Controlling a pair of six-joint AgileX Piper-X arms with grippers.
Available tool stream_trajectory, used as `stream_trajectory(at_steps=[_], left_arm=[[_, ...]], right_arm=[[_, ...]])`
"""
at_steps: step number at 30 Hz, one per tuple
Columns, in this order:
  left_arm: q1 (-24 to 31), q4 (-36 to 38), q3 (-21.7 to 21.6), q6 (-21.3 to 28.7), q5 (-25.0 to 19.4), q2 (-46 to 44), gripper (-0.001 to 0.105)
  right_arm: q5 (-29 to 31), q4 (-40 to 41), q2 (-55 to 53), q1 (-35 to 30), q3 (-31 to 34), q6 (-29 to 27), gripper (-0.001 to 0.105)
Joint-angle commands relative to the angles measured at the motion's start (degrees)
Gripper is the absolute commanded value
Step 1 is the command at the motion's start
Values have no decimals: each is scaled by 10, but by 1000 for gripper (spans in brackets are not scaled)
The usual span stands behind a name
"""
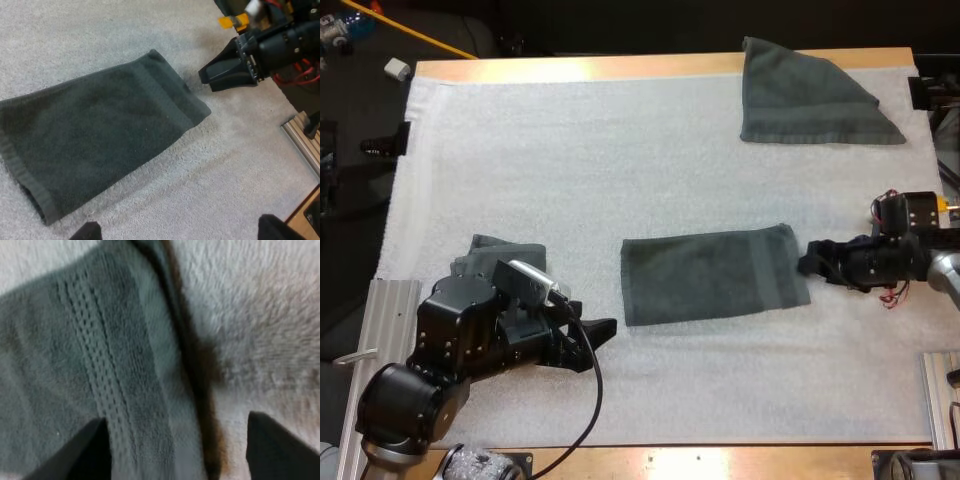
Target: Pick towel from pile, fold and stack
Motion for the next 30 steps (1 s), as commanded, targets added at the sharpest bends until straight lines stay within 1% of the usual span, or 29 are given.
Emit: stream_trajectory(at_steps=[1,9,15,21,23,24,25,28,30], left_arm=[[0,0,-2,-7,0,1,61],[0,0,-2,-8,2,0,61],[0,-1,-2,-8,0,-1,61],[0,0,-2,-9,1,-1,61],[0,0,-2,-9,1,-1,61],[0,0,-2,-9,1,-1,61],[0,0,-2,-9,1,-1,61],[-1,0,-2,-8,2,1,61],[0,1,-2,-9,2,1,60]], right_arm=[[-48,-18,41,-1,-3,-3,57],[-78,-34,95,6,-4,12,57],[-88,-39,103,19,-5,26,56],[-95,-55,118,56,-6,73,56],[-92,-59,123,63,-5,86,54],[-91,-60,123,64,-5,90,51],[-88,-60,123,64,-5,93,46],[-81,-52,122,63,-6,98,24],[-74,-42,117,63,-7,93,7]])
